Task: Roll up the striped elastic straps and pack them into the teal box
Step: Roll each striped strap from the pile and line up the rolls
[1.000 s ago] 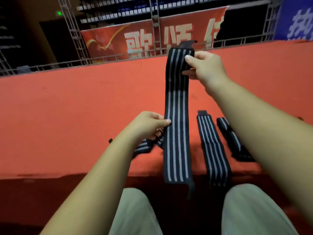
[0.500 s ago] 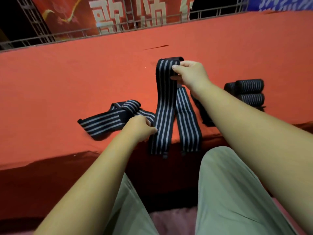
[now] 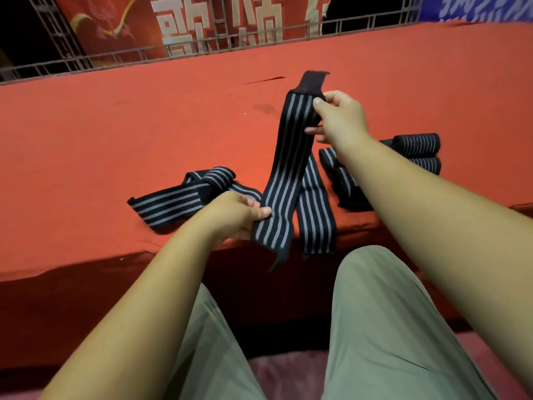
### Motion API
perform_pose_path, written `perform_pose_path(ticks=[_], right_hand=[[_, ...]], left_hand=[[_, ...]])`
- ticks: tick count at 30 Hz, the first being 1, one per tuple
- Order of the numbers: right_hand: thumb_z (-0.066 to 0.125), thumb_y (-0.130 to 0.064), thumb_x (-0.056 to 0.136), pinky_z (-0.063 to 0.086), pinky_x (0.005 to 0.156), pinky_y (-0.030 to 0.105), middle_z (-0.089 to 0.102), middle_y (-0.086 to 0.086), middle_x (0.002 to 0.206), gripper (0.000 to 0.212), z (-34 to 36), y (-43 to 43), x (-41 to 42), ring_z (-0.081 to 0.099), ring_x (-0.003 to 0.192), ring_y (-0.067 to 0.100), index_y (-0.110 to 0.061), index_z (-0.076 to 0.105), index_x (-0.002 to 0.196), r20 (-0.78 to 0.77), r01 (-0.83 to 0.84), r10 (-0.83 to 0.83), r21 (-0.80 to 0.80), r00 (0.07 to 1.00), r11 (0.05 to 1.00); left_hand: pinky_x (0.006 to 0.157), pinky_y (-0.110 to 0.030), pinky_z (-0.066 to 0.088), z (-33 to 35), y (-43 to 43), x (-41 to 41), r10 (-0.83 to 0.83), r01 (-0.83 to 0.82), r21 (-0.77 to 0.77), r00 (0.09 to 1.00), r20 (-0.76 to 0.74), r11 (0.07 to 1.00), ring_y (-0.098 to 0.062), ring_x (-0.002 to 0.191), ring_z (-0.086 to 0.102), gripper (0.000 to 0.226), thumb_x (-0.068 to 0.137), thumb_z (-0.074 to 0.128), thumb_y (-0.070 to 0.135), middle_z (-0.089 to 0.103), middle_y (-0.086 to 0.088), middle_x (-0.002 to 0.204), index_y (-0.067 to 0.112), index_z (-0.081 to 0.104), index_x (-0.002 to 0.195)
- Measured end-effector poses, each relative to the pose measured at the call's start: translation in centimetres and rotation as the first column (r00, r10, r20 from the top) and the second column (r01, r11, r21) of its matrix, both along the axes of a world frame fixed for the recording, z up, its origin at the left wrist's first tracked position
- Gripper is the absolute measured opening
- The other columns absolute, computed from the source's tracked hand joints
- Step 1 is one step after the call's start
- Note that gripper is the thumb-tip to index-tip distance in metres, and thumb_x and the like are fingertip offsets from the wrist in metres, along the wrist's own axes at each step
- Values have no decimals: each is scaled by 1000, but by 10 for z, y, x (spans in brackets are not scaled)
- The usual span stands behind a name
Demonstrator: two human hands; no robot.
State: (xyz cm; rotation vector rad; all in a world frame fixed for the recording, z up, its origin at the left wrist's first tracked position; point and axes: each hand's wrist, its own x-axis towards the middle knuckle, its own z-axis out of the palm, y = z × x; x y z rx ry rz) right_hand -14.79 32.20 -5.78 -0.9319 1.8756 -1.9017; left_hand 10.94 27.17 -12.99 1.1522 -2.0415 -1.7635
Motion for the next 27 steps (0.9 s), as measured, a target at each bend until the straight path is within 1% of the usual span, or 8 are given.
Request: perform_pose_path(ticks=[4, 7, 10, 13, 17, 22, 25, 27], right_hand=[[60, -28, 102, 57, 63, 36, 79, -1, 101, 10, 8, 5, -15, 82, 78, 24, -30, 68, 96, -14, 22, -22, -15, 1000, 1000], [63, -29, 97, 64, 74, 45, 82, 3, 98, 11, 7, 2, -26, 81, 84, 29, -29, 71, 89, -32, 34, -35, -4, 999, 999], [65, -25, 97, 66, 86, 47, 82, 0, 93, 14, 0, -3, -34, 82, 85, 23, -27, 74, 87, -19, -1, 1, 14, 1000, 1000], [65, -22, 98, 65, 92, 49, 83, 0, 95, 14, -8, -10, -40, 82, 88, 20, -25, 76, 90, 4, -42, 42, 17, 999, 999], [64, -20, 102, 64, 95, 49, 83, 2, 99, 15, -15, -25, -45, 82, 90, 20, -22, 75, 92, 50, -77, 77, 12, 996, 997], [63, -34, 94, 64, 94, 54, 82, -1, 98, 15, -29, -52, -61, 81, 91, 22, -28, 76, 89, 29, -74, 71, 95, 997, 993], [58, -26, 106, 65, 93, 51, 81, 2, 104, 17, -33, -63, -66, 82, 85, 19, -24, 73, 97, 42, -98, 93, 137, 995, 986], [56, -24, 108, 65, 92, 49, 79, 1, 104, 18, -36, -72, -71, 82, 83, 18, -23, 71, 99, 32, -108, 104, 169, 994, 980]], left_hand=[[86, -39, 62, 9, 9, -13, -42, 58, 116, 990, -135, 992, -21, 94, 79, 17, 104, 73, 16, 81, -13, 104, 2, 72, 113], [82, -39, 67, 2, 22, -29, -64, 67, 62, 997, -54, 996, -24, 90, 79, 17, 103, 74, 12, 81, -15, 100, 1, 70, 114], [62, -30, 66, -15, 36, -49, -64, 65, -19, 997, 46, 998, -18, 64, 72, 19, 101, 73, 6, 74, -13, 81, -3, 66, 117], [56, -33, 64, -31, 41, -65, -12, 17, -70, 997, 72, 997, -19, 56, 68, 17, 99, 75, 2, 70, -16, 77, -1, 63, 111], [51, -31, 58, -36, 33, -77, -34, 81, -191, 972, 233, 978, -28, 62, 76, 23, 97, 81, 15, 78, -20, 78, 10, 60, 89], [41, -15, 44, -20, 17, -83, -118, 295, -294, 860, 497, 909, -14, 52, 70, 36, 96, 82, 39, 77, -3, 67, 7, 73, 83], [62, -28, 60, -8, -5, -93, -96, 294, -318, 851, 516, 901, -25, 71, 80, 45, 98, 76, 49, 81, -7, 77, 5, 79, 88], [54, -25, 57, 1, -25, -103, -65, 258, -344, 873, 484, 903, -25, 66, 79, 46, 102, 70, 48, 81, -9, 77, 6, 78, 86]])
